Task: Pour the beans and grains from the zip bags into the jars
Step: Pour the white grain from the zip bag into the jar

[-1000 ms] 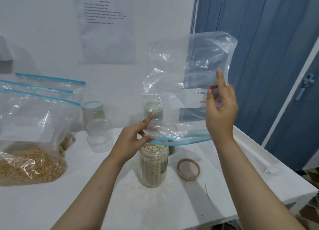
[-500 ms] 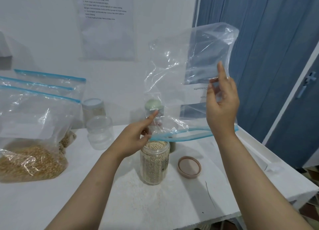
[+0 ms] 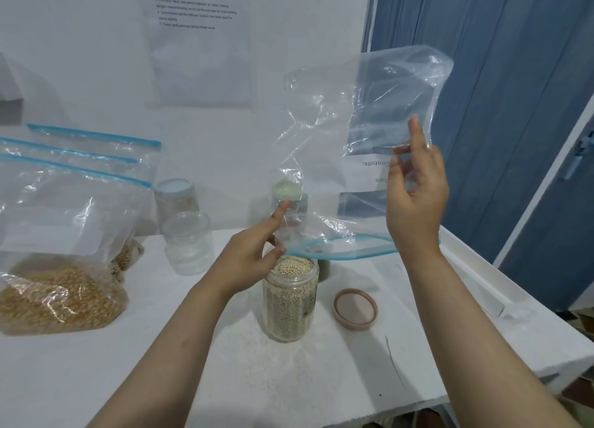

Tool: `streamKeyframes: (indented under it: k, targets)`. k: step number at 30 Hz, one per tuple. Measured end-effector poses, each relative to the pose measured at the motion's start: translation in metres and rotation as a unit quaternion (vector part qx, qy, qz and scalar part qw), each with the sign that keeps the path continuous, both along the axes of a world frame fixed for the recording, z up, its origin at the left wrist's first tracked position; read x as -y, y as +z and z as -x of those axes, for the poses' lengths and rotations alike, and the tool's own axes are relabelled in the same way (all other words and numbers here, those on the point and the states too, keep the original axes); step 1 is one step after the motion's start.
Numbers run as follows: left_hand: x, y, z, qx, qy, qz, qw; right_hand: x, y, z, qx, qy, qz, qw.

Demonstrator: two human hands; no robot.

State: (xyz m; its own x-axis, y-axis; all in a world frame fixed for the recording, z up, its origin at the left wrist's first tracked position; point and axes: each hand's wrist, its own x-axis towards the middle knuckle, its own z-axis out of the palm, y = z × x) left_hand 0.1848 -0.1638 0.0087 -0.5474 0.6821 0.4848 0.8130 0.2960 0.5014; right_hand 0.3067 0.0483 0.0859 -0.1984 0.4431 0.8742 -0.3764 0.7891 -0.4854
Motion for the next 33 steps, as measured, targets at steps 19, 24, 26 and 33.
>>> streamKeyframes:
  k: [19, 24, 26, 33]
  targets:
    - [-0.031, 0.017, -0.015, 0.208, 0.027, -0.304, 0.929, -0.002, -0.020, -0.015, 0.060, -0.069, 0.103, 0.990]
    - [-0.042, 0.017, -0.011, 0.202, 0.053, -0.349, 0.913, -0.013, -0.026, -0.026, 0.097, -0.111, 0.171, 0.974]
    - [-0.045, 0.018, -0.012, 0.185, 0.065, -0.355, 0.914, -0.018, -0.029, -0.030, 0.131, -0.128, 0.197, 0.963]
    - [-0.073, 0.028, -0.038, 0.201, -0.017, -0.357, 0.912, -0.049, -0.038, -0.044, 0.324, -0.134, 0.234, 0.907]
